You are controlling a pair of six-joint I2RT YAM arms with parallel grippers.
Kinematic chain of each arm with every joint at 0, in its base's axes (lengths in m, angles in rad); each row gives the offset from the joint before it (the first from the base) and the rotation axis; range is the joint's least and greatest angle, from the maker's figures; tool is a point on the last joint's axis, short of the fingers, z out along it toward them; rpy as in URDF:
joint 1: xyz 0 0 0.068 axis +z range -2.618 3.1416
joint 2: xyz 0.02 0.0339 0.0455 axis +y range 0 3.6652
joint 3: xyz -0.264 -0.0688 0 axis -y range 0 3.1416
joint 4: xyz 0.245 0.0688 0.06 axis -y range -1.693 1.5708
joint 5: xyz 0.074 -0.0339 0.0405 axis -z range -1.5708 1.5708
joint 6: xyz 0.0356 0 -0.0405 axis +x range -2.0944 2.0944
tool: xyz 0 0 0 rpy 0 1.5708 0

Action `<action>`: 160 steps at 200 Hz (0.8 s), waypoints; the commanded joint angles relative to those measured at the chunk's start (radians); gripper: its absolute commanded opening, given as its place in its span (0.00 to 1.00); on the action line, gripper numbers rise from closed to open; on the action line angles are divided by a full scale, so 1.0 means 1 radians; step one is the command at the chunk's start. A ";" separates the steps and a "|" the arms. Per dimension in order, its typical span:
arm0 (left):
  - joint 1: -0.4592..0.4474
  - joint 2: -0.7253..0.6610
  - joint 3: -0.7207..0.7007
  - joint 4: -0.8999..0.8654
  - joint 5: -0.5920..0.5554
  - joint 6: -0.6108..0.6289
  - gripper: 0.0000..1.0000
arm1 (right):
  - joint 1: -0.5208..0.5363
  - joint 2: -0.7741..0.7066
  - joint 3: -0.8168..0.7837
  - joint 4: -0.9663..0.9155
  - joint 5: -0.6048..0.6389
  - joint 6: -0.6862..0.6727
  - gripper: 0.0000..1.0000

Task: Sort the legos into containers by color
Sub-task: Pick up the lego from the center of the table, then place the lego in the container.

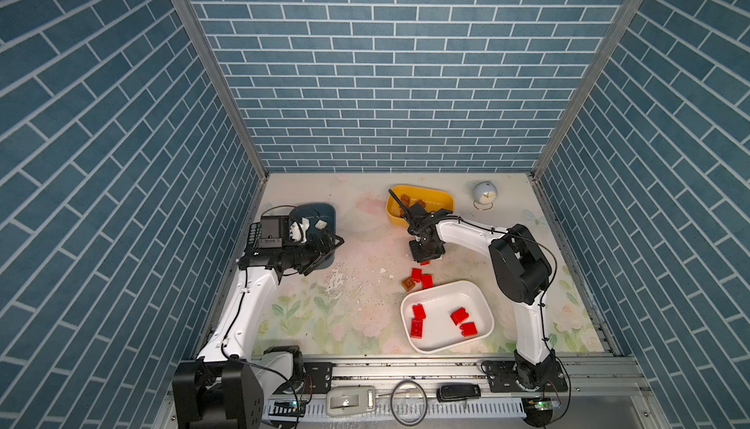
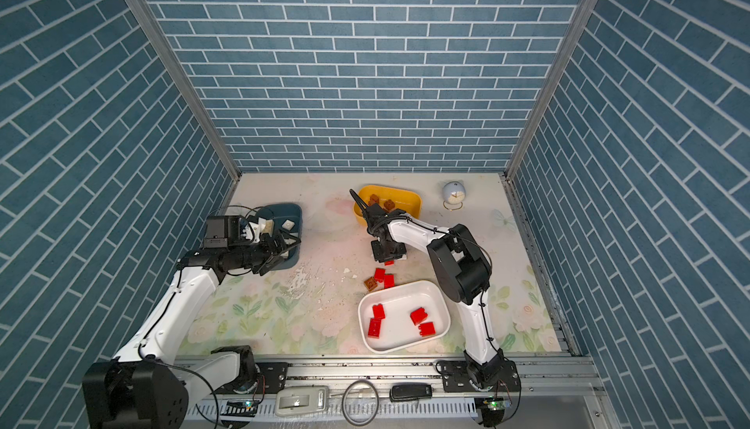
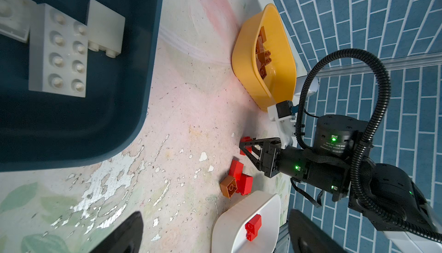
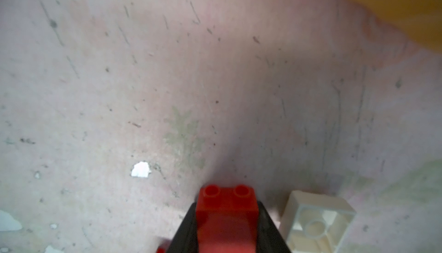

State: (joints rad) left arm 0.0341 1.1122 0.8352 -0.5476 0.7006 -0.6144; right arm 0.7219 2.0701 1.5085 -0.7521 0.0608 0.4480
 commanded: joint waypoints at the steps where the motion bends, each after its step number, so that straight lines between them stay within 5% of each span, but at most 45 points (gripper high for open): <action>1: -0.003 0.005 -0.011 -0.001 0.008 0.007 0.96 | 0.005 -0.092 -0.019 -0.084 0.028 -0.011 0.21; 115: -0.003 -0.007 -0.033 0.007 0.014 0.006 0.96 | 0.096 -0.621 -0.330 -0.249 -0.263 -0.183 0.18; 160: -0.003 -0.002 -0.028 0.002 0.014 0.008 0.96 | 0.156 -0.645 -0.417 -0.217 -0.269 -0.180 0.37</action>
State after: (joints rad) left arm 0.0341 1.1118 0.8143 -0.5430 0.7052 -0.6147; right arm 0.8646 1.4372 1.1072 -0.9562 -0.1848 0.3046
